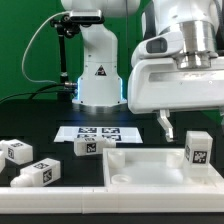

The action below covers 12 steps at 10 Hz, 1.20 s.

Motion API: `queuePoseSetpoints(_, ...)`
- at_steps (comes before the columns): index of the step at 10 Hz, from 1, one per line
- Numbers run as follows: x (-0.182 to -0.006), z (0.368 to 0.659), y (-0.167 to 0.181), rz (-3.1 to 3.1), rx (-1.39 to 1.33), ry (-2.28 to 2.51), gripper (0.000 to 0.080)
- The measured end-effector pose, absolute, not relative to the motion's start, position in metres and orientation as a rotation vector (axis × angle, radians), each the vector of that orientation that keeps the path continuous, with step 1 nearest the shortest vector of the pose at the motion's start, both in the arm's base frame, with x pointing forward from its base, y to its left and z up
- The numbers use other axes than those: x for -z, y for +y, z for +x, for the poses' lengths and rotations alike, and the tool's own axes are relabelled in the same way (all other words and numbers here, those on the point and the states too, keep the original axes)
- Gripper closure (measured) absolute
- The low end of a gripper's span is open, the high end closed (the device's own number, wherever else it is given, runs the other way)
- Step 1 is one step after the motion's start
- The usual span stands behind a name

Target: Assemble one leg

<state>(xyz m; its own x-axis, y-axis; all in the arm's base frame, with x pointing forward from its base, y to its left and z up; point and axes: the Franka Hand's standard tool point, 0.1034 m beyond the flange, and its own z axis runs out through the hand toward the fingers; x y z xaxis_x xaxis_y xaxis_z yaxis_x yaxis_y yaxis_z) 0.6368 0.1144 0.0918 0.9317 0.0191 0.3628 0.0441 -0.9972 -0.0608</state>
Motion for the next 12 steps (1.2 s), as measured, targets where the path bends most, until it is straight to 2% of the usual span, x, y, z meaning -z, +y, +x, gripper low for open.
queuePoseSetpoints(2, -0.086, 0.643, 0.114, -3.035, 0.389, -0.026, 0.0151)
queuePoseSetpoints(4, -0.080, 0.637, 0.110, -3.057, 0.154, -0.008, 0.0151)
queuePoseSetpoints(6, -0.081, 0.639, 0.110, -3.064, 0.137, 0.014, 0.0151)
queuePoseSetpoints(7, -0.081, 0.639, 0.110, -3.063, 0.136, 0.029, 0.0251)
queuePoseSetpoints(8, -0.080, 0.639, 0.110, -3.061, 0.134, 0.078, 0.0385)
queuePoseSetpoints(9, -0.080, 0.639, 0.110, -3.052, 0.128, 0.198, 0.0385)
queuePoseSetpoints(10, -0.080, 0.639, 0.110, -3.036, 0.121, 0.341, 0.0513)
queuePoseSetpoints(12, -0.079, 0.639, 0.111, -2.960, 0.103, 0.727, 0.0513)
